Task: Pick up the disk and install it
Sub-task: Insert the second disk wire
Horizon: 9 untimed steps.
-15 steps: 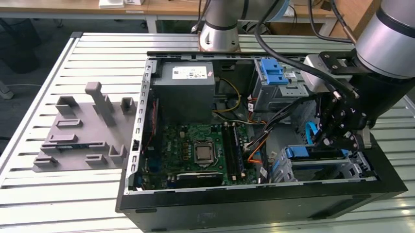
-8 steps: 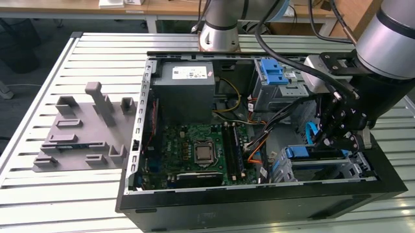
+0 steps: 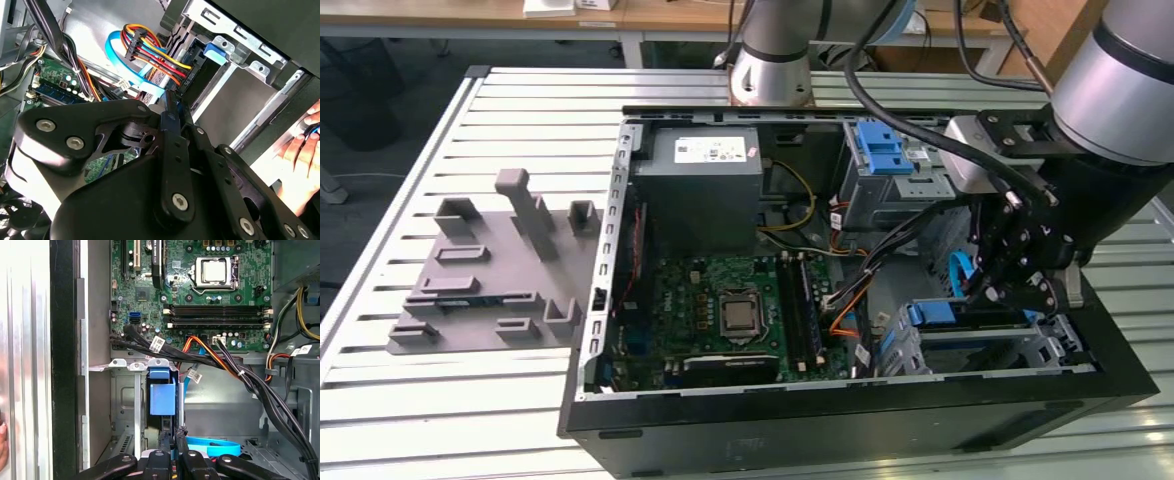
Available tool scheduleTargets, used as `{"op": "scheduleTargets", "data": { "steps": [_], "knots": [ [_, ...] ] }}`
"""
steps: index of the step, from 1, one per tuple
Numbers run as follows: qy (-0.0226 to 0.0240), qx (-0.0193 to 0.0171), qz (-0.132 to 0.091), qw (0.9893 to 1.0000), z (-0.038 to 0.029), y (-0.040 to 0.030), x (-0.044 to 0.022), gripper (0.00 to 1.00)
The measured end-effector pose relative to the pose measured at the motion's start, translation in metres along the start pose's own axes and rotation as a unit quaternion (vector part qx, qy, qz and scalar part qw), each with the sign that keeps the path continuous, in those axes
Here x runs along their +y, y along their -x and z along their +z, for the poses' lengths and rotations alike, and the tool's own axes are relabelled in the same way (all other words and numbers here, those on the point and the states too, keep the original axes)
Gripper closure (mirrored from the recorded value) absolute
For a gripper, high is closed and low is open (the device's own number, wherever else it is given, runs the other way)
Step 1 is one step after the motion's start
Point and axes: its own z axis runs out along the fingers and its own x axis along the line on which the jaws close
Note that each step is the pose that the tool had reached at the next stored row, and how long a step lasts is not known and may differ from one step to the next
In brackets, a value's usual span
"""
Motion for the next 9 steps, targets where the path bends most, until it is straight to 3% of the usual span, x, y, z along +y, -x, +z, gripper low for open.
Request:
{"op": "scheduleTargets", "data": {
  "steps": [9],
  "knots": [
    [0.0000, -0.0001, 0.000, 1.0000, 0.0014, -0.0004, 0.0000, 0.84]
  ]
}}
